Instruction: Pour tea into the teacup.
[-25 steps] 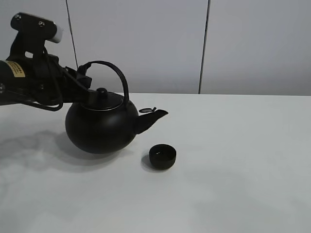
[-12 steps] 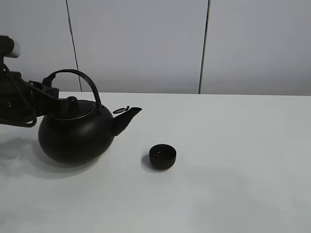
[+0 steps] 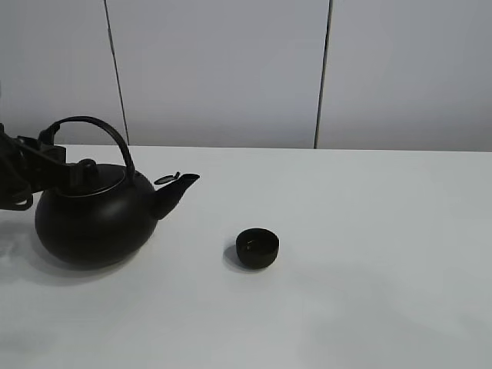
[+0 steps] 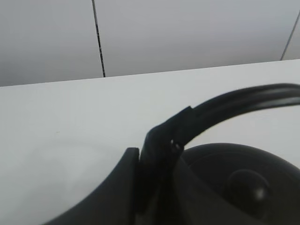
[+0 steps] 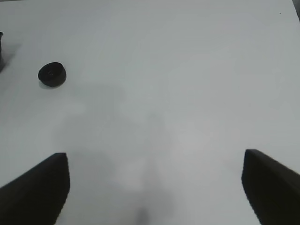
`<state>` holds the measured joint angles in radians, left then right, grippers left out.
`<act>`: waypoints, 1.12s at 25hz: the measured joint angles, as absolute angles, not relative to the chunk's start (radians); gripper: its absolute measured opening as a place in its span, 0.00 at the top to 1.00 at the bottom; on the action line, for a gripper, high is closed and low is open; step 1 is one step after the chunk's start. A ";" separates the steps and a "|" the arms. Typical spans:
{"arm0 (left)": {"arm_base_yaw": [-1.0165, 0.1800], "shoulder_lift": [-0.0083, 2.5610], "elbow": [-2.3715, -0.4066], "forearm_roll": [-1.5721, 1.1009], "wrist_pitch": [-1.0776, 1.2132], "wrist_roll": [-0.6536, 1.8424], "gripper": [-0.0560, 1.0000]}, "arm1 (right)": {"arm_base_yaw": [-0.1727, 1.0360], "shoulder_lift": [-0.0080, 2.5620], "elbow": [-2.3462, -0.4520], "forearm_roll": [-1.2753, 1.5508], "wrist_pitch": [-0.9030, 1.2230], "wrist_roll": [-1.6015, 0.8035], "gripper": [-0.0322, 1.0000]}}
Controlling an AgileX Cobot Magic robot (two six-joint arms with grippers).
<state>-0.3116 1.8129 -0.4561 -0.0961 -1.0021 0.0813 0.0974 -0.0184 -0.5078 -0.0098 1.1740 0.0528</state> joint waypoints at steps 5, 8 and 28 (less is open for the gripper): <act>-0.312 1.813 -0.455 -0.041 -1.002 0.084 0.84 | 0.097 -0.018 -0.508 -0.010 1.174 0.053 0.30; -0.312 1.813 -0.455 -0.027 -1.002 0.084 0.84 | 0.097 -0.018 -0.508 -0.010 1.174 0.053 0.30; -0.312 1.849 -0.422 0.007 -1.061 0.087 0.80 | 0.097 -0.018 -0.508 -0.010 1.174 0.053 0.30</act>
